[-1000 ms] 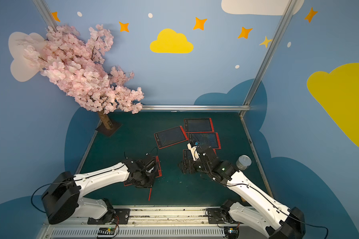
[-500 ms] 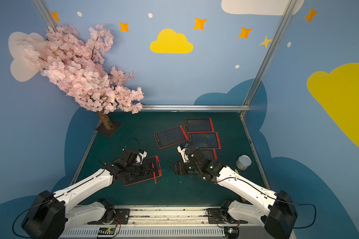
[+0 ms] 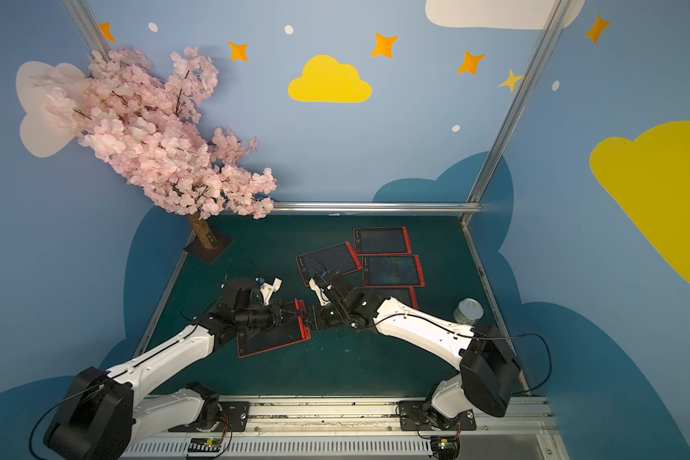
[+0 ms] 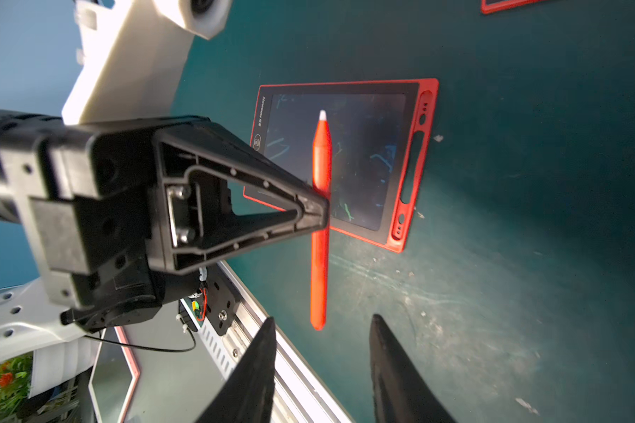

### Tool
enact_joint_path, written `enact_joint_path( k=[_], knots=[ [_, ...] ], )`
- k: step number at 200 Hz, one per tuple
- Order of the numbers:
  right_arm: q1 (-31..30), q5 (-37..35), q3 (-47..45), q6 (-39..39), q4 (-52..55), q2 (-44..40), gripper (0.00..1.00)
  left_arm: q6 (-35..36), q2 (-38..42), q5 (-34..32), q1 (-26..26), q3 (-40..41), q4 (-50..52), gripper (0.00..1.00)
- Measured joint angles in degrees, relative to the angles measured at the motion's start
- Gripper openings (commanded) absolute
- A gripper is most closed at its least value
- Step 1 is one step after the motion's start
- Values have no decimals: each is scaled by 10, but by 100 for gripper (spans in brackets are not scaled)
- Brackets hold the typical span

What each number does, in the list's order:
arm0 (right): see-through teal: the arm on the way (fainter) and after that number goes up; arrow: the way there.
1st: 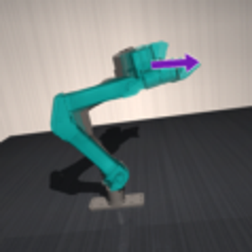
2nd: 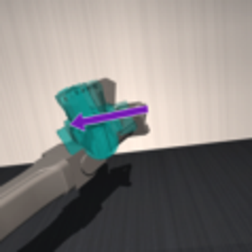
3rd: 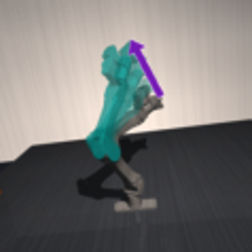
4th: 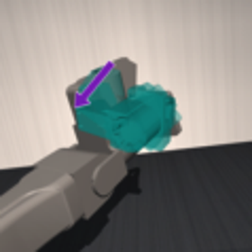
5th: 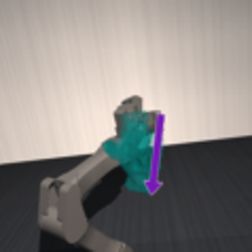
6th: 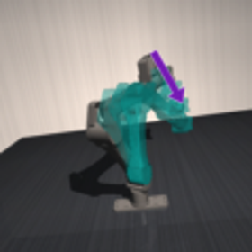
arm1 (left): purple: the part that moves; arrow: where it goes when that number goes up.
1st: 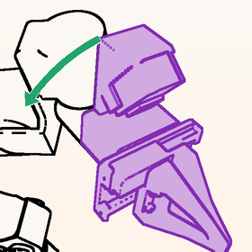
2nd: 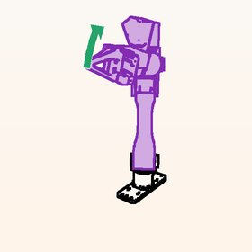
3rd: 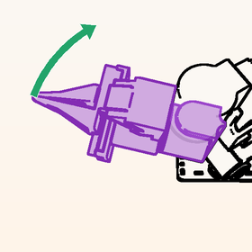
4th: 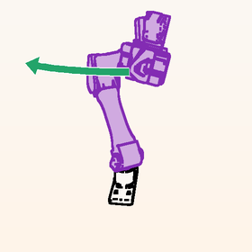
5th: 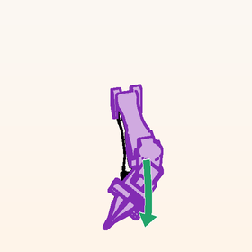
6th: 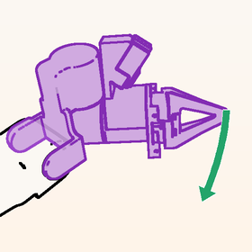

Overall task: Place the stylus back onto the writing tablet
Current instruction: Pick up the stylus from the center of the board.

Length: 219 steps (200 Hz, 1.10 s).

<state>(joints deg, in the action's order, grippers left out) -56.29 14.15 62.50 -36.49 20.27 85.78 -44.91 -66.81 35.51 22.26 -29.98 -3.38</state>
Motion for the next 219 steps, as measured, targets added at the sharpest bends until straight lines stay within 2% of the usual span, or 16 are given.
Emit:
enact_joint_path(
  k=[26, 110, 219],
  knots=[
    [0, 12, 14, 6, 4, 23, 33, 7, -1, 15, -9, 0, -1, 3],
    [2, 14, 54, 6, 15, 72, 25, 10, -10, 29, -12, 0, 0, 3],
    [2, 5, 79, 3, 25, 108, 21, 3, -10, 29, -15, 0, 1, 3]
  ],
)
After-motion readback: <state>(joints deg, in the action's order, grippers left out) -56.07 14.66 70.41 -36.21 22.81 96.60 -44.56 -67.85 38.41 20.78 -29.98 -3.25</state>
